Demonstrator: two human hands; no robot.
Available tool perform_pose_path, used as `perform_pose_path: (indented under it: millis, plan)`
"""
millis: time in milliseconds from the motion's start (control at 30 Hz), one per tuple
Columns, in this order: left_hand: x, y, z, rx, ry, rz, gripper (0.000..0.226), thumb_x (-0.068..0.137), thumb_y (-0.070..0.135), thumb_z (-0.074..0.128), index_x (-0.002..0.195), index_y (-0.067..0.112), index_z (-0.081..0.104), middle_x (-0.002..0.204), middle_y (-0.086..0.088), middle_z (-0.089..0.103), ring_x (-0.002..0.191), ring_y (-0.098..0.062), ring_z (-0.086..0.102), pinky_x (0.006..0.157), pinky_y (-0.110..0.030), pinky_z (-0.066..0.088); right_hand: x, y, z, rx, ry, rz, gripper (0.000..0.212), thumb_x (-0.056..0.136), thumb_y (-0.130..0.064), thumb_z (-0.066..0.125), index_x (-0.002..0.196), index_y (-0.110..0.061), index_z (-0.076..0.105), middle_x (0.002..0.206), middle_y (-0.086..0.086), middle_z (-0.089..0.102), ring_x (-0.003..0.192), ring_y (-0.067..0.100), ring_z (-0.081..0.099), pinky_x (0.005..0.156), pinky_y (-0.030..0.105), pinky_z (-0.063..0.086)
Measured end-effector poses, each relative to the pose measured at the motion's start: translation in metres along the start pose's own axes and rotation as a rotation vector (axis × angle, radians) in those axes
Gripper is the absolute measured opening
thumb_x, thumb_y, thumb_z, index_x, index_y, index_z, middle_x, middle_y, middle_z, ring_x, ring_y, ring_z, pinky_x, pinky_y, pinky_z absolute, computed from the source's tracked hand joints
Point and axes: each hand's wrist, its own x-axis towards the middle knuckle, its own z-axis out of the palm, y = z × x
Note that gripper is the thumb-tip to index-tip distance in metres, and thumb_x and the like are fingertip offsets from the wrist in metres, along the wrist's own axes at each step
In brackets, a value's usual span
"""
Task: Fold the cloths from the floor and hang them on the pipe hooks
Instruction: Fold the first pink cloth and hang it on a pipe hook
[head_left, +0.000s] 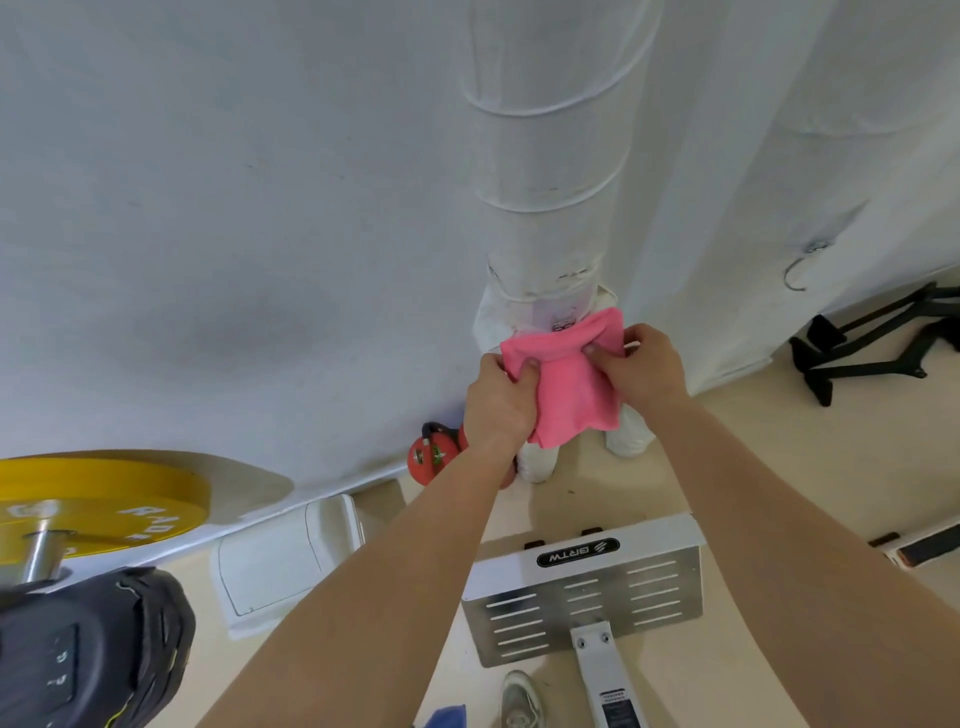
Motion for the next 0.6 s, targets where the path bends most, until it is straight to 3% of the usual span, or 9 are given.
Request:
perform_pose_path:
  millis: [100,167,233,300,367,433,533,600]
  plan:
    - [-0.004,-0.001,-0.003,-0.017,0.056,0.053,0.022,0.094,0.037,0.061,0.096,0.016,0.053,0.087,0.003,0.061,0.081,-0.019,0.059,0.07,-0.028,0.041,-0.01,-0.001,-0.003,0.052,0.118,-0.111,0.041,0.079,-0.026,0.077,0.107,-0.019,0.048,0.09,-0.011,0.057,0.082,0.02,0.06,0.07,0.032,0.042]
    - [-0.009,0.0,-0.006,-0.054,0.122,0.138,0.02,0.09,0.028,0.065,0.099,0.02,0.051,0.09,0.003,0.061,0.077,-0.015,0.059,0.067,-0.026,0.041,-0.018,-0.001,-0.005,0.069,0.149,-0.255,0.036,0.08,-0.021,0.073,0.104,-0.026,0.047,0.095,-0.014,0.059,0.082,0.018,0.063,0.071,0.033,0.048]
    - [-0.017,0.002,-0.009,-0.041,0.145,0.233,0.029,0.089,0.023,0.062,0.11,0.025,0.043,0.094,0.001,0.061,0.071,-0.015,0.06,0.062,-0.03,0.046,-0.024,0.001,-0.005,0.037,0.124,-0.373,0.024,0.087,-0.022,0.068,0.106,-0.027,0.054,0.103,-0.011,0.063,0.085,0.016,0.065,0.074,0.033,0.053]
    - [-0.025,0.002,-0.011,0.065,0.144,0.352,0.024,0.094,0.02,0.053,0.112,0.026,0.038,0.104,0.001,0.057,0.069,-0.021,0.061,0.059,-0.037,0.049,-0.025,0.005,-0.004,-0.014,0.099,-0.437,0.024,0.092,-0.023,0.063,0.116,-0.025,0.063,0.113,-0.005,0.065,0.088,0.016,0.067,0.078,0.034,0.056]
    - [-0.028,-0.001,-0.009,0.135,0.133,0.411,0.007,0.098,0.019,0.046,0.102,0.025,0.045,0.115,0.017,0.05,0.068,-0.021,0.061,0.059,-0.039,0.048,-0.023,0.01,-0.002,-0.09,0.077,-0.441,0.031,0.095,-0.022,0.061,0.126,-0.018,0.066,0.121,0.002,0.064,0.092,0.02,0.067,0.084,0.033,0.054]
    - [-0.029,-0.004,-0.006,0.165,0.107,0.438,0.009,0.097,0.024,0.044,0.099,0.021,0.053,0.115,0.029,0.047,0.07,-0.014,0.06,0.062,-0.037,0.048,-0.019,0.013,0.001,-0.176,0.042,-0.422,0.033,0.097,-0.025,0.06,0.126,-0.011,0.067,0.121,0.008,0.062,0.093,0.022,0.064,0.086,0.03,0.048]
    - [-0.03,-0.009,0.0,0.23,0.1,0.519,0.025,0.092,0.031,0.058,0.112,0.017,0.054,0.132,0.005,0.042,0.087,-0.016,0.058,0.071,-0.031,0.052,-0.016,0.008,0.001,-0.206,0.02,-0.383,0.031,0.098,-0.032,0.057,0.119,-0.013,0.071,0.112,0.007,0.064,0.084,0.017,0.059,0.08,0.023,0.04]
    - [-0.029,-0.007,0.002,0.177,0.063,0.519,0.044,0.085,0.032,0.068,0.123,0.016,0.052,0.135,0.002,0.039,0.099,-0.011,0.053,0.081,-0.027,0.051,-0.012,0.002,-0.002,-0.177,0.063,-0.372,0.025,0.097,-0.033,0.06,0.11,-0.016,0.073,0.105,0.003,0.066,0.077,0.014,0.058,0.073,0.019,0.038]
